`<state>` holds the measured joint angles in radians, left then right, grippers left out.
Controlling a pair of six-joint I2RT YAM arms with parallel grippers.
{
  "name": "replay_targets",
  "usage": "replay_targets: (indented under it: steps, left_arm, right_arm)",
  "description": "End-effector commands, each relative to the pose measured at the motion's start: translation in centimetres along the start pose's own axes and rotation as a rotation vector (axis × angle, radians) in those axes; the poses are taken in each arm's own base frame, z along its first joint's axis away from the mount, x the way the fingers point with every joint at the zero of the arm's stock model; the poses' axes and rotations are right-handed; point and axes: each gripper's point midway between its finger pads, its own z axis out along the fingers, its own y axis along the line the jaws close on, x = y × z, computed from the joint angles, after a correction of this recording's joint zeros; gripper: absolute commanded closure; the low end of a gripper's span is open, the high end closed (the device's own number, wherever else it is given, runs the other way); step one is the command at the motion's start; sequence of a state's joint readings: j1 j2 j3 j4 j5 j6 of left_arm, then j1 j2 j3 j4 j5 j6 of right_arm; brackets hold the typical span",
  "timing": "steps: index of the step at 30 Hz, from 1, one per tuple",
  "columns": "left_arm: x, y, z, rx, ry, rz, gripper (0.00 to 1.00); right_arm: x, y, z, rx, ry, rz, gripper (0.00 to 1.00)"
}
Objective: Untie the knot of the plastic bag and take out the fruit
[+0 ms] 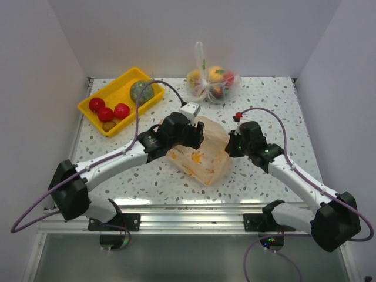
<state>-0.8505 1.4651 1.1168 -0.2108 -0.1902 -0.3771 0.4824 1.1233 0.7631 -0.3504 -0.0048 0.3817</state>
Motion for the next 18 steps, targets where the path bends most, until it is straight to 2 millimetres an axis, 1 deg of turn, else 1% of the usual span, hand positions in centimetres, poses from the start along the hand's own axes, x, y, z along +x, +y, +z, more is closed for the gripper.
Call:
replay_targets:
  steps: [1,2,3,5,6,7,8,9,10,11,12,14,15,16,17,18]
  left_arm:
    - [-1.4,-3.2,-3.7,0.196,0.001,0.008,0.62]
    - [-1.7,-4.0,-4.6,0.25,0.003,0.02,0.62]
    - [-3.1,-3.8,-5.9,0.26,-0.026,0.014,0.62]
    - [-4.8,-2.9,-6.9,0.249,-0.06,0.004,0.62]
    - [-6.3,-1.1,-7.6,0.207,-0.088,-0.02,0.62]
    - [-7.1,0.5,-7.7,0.149,-0.108,-0.03,0.62]
    - [-7.6,2.0,-7.8,0.1,-0.117,-0.038,0.62]
    - [-8.6,4.7,-8.0,0.017,-0.132,-0.059,0.62]
    - [-9.1,6.7,-8.1,-0.061,-0.146,-0.07,0.62]
    - [-9.7,8.1,-8.0,-0.099,-0.15,-0.08,0.62]
    - [-10.2,11.0,-8.0,-0.171,-0.159,-0.111,0.62]
    - [-10.6,13.7,-7.7,-0.227,-0.166,-0.147,0.62]
    - [-11.3,16.2,-7.8,-0.27,-0.197,-0.181,0.63]
    - [-11.5,17.5,-7.6,-0.291,-0.212,-0.214,0.63]
    - [-11.1,19.0,-6.9,-0.318,-0.208,-0.242,0.63]
    - [-11.7,21.7,-7.0,-0.367,-0.241,-0.28,0.63]
  right_arm:
    - [-0.8,-0.3,-0.3,0.023,-0.043,0.014,1.0]
    - [-0.8,-0.4,-0.3,0.03,-0.047,0.016,1.0]
    - [-0.8,-0.6,-0.3,0.037,-0.049,0.016,1.0]
    - [-0.7,-0.8,-0.2,0.047,-0.05,0.017,1.0]
    - [-0.7,-0.9,-0.2,0.054,-0.049,0.017,1.0]
    - [-0.5,-0.9,-0.2,0.054,-0.046,0.018,1.0]
    - [-0.6,-1.0,-0.2,0.054,-0.048,0.022,1.0]
    - [-0.7,-0.9,-0.3,0.05,-0.049,0.022,1.0]
    - [-0.7,-0.9,-0.3,0.05,-0.051,0.022,1.0]
    - [-0.7,-0.9,-0.4,0.051,-0.053,0.021,1.0]
    - [-0.7,-0.9,-0.4,0.052,-0.055,0.019,1.0]
    - [-0.8,-1.0,-0.5,0.054,-0.057,0.016,1.0]
    - [-0.7,-1.0,-0.5,0.055,-0.056,0.016,1.0]
    - [-0.7,-0.9,-0.6,0.051,-0.056,0.015,1.0]
    - [-0.8,-0.9,-0.5,0.05,-0.059,0.016,1.0]
    - [-0.9,-0.8,-0.6,0.045,-0.062,0.016,1.0]
